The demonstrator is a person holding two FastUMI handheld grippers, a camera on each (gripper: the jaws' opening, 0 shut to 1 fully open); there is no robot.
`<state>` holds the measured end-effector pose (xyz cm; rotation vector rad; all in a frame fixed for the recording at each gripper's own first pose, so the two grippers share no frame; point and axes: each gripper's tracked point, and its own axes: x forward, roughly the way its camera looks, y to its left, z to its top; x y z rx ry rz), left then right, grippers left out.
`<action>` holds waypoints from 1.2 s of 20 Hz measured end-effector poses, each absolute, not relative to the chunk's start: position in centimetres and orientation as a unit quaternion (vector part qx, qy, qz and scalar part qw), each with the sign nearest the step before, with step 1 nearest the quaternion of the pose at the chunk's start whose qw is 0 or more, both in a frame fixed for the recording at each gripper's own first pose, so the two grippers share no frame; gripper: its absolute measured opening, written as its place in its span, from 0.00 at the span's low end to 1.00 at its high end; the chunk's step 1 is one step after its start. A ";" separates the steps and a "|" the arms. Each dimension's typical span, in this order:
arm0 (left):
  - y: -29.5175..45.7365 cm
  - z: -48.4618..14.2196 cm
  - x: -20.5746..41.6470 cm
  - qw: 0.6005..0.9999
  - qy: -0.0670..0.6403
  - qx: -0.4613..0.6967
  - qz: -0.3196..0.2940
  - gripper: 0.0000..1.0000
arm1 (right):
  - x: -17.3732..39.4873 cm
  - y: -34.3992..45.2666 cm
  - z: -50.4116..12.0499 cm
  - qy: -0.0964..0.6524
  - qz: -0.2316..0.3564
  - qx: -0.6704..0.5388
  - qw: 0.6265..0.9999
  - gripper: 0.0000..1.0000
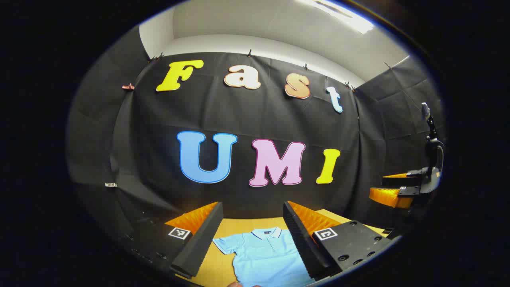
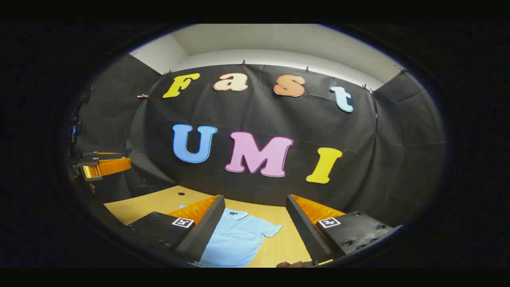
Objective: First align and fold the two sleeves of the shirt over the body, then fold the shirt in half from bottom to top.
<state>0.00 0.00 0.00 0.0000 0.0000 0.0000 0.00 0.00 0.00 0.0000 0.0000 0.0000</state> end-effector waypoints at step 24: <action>6.1 -1.2 4.6 0.999 0.032 -0.001 0.027 0.97 | 11.3 -4.6 -2.3 0.052 0.007 -0.002 0.999 0.97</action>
